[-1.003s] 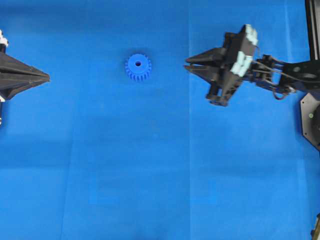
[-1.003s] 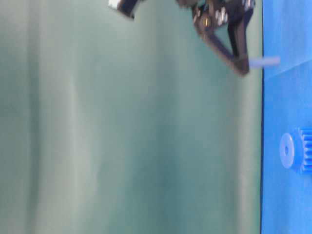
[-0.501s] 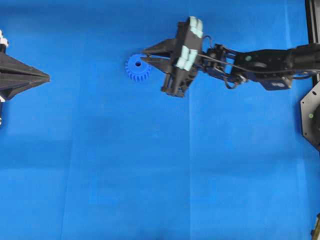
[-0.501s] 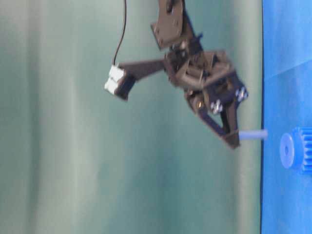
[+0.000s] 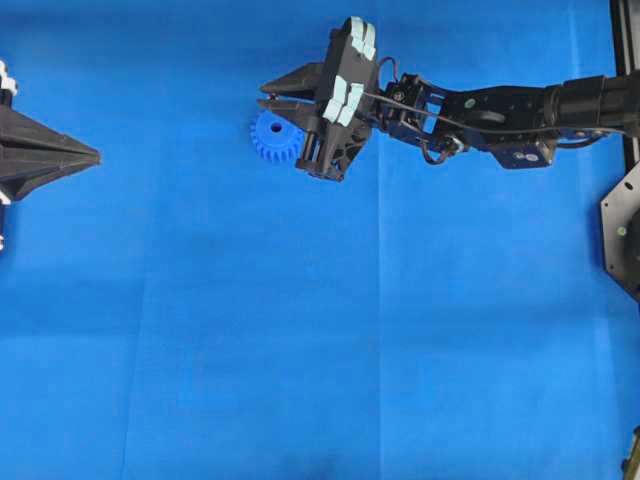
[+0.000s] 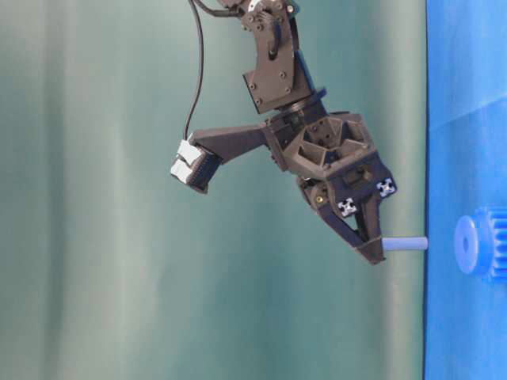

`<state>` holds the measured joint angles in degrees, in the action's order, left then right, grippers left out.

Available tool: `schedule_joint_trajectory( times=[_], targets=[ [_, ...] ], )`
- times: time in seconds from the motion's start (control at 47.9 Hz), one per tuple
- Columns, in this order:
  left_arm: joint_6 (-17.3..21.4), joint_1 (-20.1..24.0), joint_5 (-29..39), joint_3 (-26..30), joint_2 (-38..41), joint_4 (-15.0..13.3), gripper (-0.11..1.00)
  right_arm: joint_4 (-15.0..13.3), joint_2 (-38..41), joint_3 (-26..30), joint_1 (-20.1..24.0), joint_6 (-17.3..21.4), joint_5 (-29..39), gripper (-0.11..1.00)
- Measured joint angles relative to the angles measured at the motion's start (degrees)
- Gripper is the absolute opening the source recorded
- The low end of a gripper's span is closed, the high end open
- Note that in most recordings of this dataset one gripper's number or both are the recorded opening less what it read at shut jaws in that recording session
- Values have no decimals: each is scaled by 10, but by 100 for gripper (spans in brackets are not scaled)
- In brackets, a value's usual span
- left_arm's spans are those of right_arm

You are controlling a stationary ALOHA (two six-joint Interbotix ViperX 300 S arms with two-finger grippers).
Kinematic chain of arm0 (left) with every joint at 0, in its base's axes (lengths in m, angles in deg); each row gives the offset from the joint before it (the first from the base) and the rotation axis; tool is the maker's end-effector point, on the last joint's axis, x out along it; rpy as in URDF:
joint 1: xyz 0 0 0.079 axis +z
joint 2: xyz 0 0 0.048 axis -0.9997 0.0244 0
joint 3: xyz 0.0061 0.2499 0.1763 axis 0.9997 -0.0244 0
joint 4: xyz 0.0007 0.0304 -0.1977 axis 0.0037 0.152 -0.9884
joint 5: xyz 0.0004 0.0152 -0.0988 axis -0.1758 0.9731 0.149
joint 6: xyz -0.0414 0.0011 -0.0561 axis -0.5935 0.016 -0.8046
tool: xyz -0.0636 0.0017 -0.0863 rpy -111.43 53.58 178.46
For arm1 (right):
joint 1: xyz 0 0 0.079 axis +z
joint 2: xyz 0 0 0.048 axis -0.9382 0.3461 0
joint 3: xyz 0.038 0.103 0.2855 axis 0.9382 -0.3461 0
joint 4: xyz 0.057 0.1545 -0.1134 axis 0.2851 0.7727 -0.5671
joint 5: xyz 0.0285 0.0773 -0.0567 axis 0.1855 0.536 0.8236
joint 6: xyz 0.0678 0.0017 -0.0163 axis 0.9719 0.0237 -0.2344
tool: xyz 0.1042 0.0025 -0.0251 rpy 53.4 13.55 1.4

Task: Insert the shaft placed at a random location into the center hole of the small gear at another random location.
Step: 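Carry the shaft left with the right gripper above the blue gear, then align the held shaft over the blue gear's center hole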

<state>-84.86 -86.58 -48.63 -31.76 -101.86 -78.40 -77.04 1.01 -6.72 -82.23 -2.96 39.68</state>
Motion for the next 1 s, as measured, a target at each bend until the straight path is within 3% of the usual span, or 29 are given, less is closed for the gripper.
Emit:
schedule_joint_trajectory(
  times=[0.522, 1.003],
  targets=[
    [0, 0, 0, 0, 0, 0, 0, 5, 42, 0, 1, 22, -18, 2],
    [0, 0, 0, 0, 0, 0, 0, 5, 34, 0, 2, 24, -22, 2]
  ],
)
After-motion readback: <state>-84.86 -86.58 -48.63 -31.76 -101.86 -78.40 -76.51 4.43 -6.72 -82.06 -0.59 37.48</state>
